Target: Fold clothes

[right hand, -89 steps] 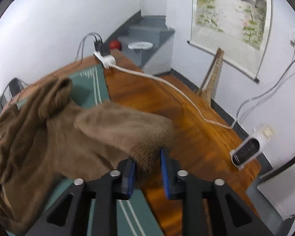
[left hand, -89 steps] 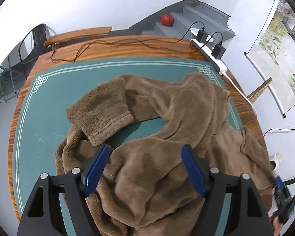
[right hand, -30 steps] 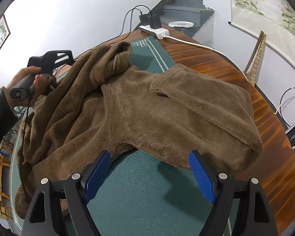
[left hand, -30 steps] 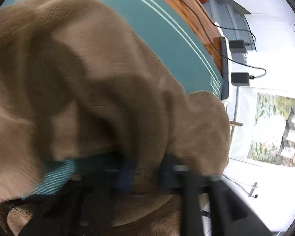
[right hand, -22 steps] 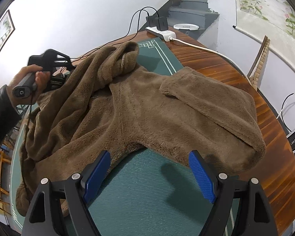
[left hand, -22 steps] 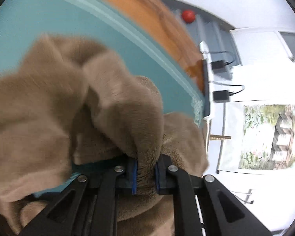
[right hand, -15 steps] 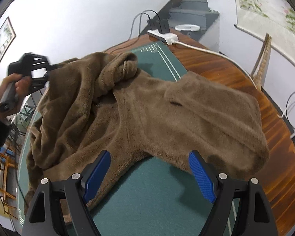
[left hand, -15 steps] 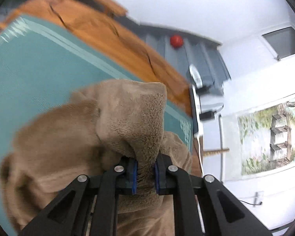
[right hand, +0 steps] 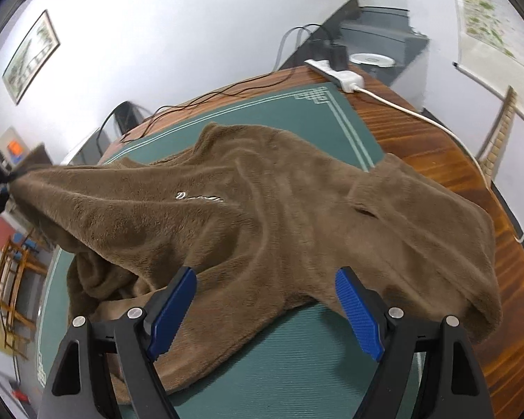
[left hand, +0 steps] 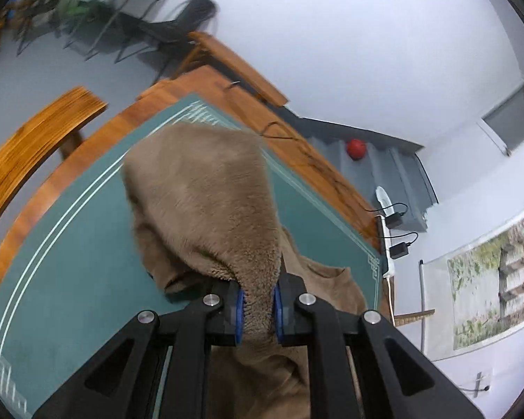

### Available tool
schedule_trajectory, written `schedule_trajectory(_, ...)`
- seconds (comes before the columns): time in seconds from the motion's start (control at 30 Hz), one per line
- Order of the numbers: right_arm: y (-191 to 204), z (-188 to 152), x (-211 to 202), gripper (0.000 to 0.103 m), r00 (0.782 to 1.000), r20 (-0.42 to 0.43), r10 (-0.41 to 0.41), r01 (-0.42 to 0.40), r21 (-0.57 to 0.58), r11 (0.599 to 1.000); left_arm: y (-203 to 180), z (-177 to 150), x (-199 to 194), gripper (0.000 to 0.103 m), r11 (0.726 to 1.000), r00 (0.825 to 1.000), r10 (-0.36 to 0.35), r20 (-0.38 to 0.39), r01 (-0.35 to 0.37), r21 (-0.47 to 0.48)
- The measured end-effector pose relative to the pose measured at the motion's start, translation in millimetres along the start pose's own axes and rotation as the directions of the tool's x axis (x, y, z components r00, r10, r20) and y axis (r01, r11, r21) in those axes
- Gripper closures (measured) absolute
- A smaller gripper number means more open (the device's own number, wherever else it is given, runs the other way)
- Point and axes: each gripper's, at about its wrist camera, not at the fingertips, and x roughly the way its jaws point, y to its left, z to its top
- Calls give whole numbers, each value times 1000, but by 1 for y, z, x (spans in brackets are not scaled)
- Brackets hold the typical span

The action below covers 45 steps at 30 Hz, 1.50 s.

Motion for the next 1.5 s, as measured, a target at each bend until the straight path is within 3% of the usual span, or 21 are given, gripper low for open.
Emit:
schedule_trajectory(0.13,11,-1,-2,19,999,-7,39,-39,-34,999,33,-38,-30,89,997,1000,19,-7,-19,-69)
schedule_trajectory(0.33,29,-10,-7,19,995,-20,95,-96,-93,991,61,-97,-63,86,996,997,51,-55,-55,-74)
schedule_trajectory(0.47,41,-16,-10,19,991,-30,130,-133,-133,982,81,-126,-66,82,992,989,82,-123,-93,-87)
schedule_trajectory(0.57,50,-21,-12,19,987,-39,156,-160,-163,974,94,-143,-71,81,985,977,154,-149,-163,-50)
schedule_trajectory(0.67,60,-25,-15,19,982,-47,181,-186,-194,963,105,-152,-84,80,986,979,146,-143,-156,-58)
schedule_trajectory(0.73,66,-26,-17,19,980,-49,195,-201,-218,955,105,-150,-94,70,990,986,125,-109,-132,-56)
schedule_trajectory(0.83,73,-28,-20,19,978,-41,204,-208,-234,950,93,-139,-104,18,999,999,51,-15,-51,-8)
schedule_trajectory(0.93,76,-30,-22,19,979,-33,203,-205,-230,951,73,-124,-101,17,995,997,16,76,-24,98)
schedule_trajectory(1.0,77,-30,-22,19,979,-34,202,-204,-231,951,56,-109,-86,16,978,995,36,88,-53,201)
schedule_trajectory(1.2,69,-30,-18,19,984,-42,176,-181,-205,962,25,-76,-15,16,900,996,86,20,-87,427)
schedule_trajectory(1.3,61,-29,-15,19,987,-45,152,-158,-181,971,21,-62,23,16,871,996,83,-45,-51,489)
schedule_trajectory(1.5,42,-22,-7,19,995,-51,85,-91,-126,988,33,-38,80,16,904,978,34,-206,58,424)
